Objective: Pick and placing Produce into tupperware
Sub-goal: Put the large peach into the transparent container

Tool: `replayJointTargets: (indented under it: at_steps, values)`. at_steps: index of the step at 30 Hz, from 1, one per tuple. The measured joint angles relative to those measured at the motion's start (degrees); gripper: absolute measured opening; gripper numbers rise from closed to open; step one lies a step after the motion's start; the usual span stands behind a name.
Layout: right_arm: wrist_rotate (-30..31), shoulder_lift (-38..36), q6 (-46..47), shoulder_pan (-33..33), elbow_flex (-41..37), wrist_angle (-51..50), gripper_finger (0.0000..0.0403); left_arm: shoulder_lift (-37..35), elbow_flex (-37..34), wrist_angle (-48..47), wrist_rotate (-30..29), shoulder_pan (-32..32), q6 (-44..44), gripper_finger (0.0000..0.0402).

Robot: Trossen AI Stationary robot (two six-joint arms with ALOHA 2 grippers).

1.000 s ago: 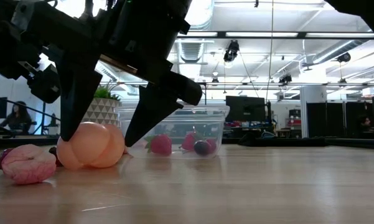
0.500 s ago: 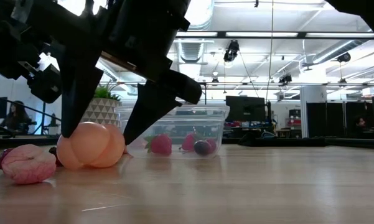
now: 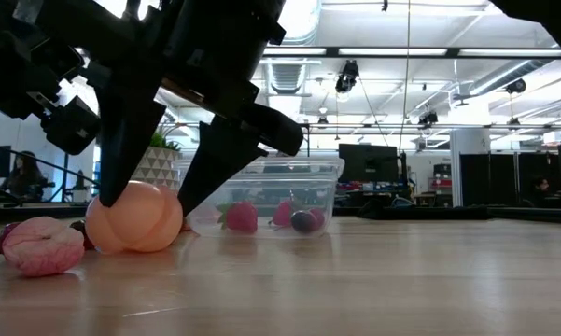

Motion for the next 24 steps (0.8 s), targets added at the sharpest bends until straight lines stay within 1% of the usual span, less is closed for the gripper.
replayJointTargets:
  at_steps: [3,6,15,18,21,24]
  values:
    - [0.0,0.1,-0.1,0.0,0.0,0.0,0.0260,0.0,0.0,0.0,0.0,0.0,0.0,0.0240]
    - [0.0,0.0,-0.1,0.0,0.5,-0.4,0.0263,0.0,0.0,0.0,0.0,0.0,0.0,0.0240]
    - [0.0,-0.2,-1.3,0.0,1.5,-0.2,0.0230,0.0,0.0,0.0,0.0,0.0,0.0,0.0240]
    - [-0.4,-0.2,-1.1,0.1,1.1,0.0,0.0228,0.0,0.0,0.0,0.0,0.0,0.0,0.0240]
    - [-1.3,0.0,-0.1,0.1,0.5,0.0,0.0236,0.0,0.0,0.0,0.0,0.0,0.0,0.0240]
    - [-1.7,0.4,0.5,0.2,0.5,0.3,0.0254,0.0,0.0,0.0,0.0,0.0,0.0,0.0240]
